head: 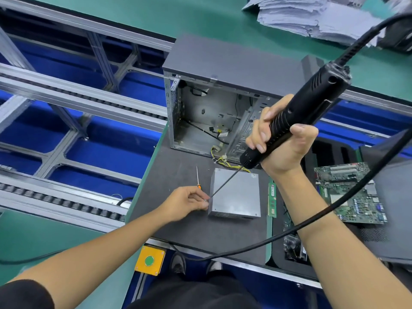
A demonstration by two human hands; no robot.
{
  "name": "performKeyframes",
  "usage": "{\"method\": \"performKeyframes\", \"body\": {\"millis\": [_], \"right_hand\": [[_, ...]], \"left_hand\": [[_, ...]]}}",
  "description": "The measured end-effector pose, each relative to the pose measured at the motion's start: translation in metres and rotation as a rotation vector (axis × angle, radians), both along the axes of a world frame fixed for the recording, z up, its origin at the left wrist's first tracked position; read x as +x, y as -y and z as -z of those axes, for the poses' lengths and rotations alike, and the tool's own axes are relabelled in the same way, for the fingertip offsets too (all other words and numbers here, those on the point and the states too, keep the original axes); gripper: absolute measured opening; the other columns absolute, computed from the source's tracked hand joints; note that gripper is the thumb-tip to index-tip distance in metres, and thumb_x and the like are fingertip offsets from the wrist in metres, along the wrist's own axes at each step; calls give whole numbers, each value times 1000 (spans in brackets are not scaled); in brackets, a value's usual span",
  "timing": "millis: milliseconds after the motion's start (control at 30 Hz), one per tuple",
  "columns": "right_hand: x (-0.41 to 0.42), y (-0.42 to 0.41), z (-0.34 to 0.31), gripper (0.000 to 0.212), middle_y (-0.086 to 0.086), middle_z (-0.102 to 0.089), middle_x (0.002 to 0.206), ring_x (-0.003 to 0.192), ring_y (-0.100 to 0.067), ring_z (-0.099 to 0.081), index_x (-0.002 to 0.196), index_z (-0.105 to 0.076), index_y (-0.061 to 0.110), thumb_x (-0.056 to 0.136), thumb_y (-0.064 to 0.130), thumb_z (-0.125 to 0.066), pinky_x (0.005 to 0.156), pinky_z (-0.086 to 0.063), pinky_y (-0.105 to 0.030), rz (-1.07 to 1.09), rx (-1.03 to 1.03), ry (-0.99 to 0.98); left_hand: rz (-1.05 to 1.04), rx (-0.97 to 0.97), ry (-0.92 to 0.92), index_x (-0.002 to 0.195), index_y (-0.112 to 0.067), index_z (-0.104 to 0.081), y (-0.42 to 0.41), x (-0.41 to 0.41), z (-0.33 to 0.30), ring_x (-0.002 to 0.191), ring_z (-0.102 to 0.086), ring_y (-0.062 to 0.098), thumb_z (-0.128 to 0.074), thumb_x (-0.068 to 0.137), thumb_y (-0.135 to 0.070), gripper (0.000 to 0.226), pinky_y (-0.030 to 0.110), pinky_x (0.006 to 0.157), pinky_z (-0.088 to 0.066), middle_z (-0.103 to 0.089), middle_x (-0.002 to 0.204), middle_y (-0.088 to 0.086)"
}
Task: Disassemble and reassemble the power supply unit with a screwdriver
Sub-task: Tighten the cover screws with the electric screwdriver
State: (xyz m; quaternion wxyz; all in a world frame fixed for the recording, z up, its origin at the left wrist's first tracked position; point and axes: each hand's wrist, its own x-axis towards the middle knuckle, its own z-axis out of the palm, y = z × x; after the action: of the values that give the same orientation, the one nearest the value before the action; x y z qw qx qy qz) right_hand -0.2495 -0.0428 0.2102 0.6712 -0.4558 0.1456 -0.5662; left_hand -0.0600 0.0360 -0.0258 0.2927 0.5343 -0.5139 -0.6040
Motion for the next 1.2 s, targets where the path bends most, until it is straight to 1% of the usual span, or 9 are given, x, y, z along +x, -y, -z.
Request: {"method": "performKeyframes", "body": {"millis": [200,333,433,533,667,800,1000,1100,1200], "right_hand": [[-1,-6,2,49,-4,-42,51,34,-15,-33,80,-56,8,59,46,-80,46,-30,-22,-36,14,4],[-1,-8,4,46,-3,-41,51,34,-14,-34,79,-57,10,62,46,-79,45,-30,-23,-36,-7,-16],[-2,-8,6,48,-3,-42,51,33,-14,-35,80,-55,8,62,46,-80,43,-29,-23,-45,-5,-19],[-3,-8,6,46,-3,-43,51,33,-14,-36,80,-57,9,63,46,-79,44,-31,-22,-50,-14,-22],[-4,-9,6,48,-3,-42,51,34,-14,-35,81,-55,8,63,47,-78,46,-33,-22,-35,-24,-44],[-4,-10,8,47,-3,-43,50,34,-14,-35,81,-57,10,63,47,-78,48,-34,-22,-38,-25,-64],[-1,-9,11,44,-2,-48,50,33,-14,-36,81,-60,11,63,47,-80,43,-32,-22,-93,-30,-68],[0,-10,17,42,-1,-49,49,33,-12,-36,78,-64,16,58,48,-82,42,-27,-24,-109,7,-91],[0,-12,24,29,-1,-48,49,34,-12,-36,77,-65,16,57,35,-76,43,-26,-25,-105,36,-86]], "left_hand": [[-31,-107,141,88,-19,-80,-3,-13,-11,81,-72,13,-88,78,-20,12,23,80,-55,-77,84,-6],[-35,-167,118,87,-11,-78,-4,-19,-20,80,-72,22,-87,78,-14,13,31,79,-56,-76,83,5],[-2,-177,117,88,-11,-78,-5,-20,-23,82,-71,27,-88,78,-15,15,35,80,-55,-75,83,8],[-10,-189,131,88,-10,-77,-5,-21,-24,78,-68,20,-87,78,-16,15,33,78,-54,-74,83,6],[55,-235,189,91,-11,-78,-4,-21,-25,84,-69,15,-85,81,-16,13,32,82,-56,-74,87,2],[135,-290,288,86,-17,-75,2,-22,-28,81,-67,11,-87,79,-21,14,26,78,-54,-71,86,-3],[161,-305,410,75,-28,-70,11,-28,-30,78,-64,13,-91,73,-28,21,38,76,-54,-67,85,-6],[170,-315,427,77,-25,-73,9,-33,-27,76,-63,11,-91,72,-30,20,39,76,-54,-63,85,-9],[198,-325,437,78,-22,-74,7,-36,-26,79,-61,9,-92,71,-32,21,39,77,-54,-61,84,-11]]}}
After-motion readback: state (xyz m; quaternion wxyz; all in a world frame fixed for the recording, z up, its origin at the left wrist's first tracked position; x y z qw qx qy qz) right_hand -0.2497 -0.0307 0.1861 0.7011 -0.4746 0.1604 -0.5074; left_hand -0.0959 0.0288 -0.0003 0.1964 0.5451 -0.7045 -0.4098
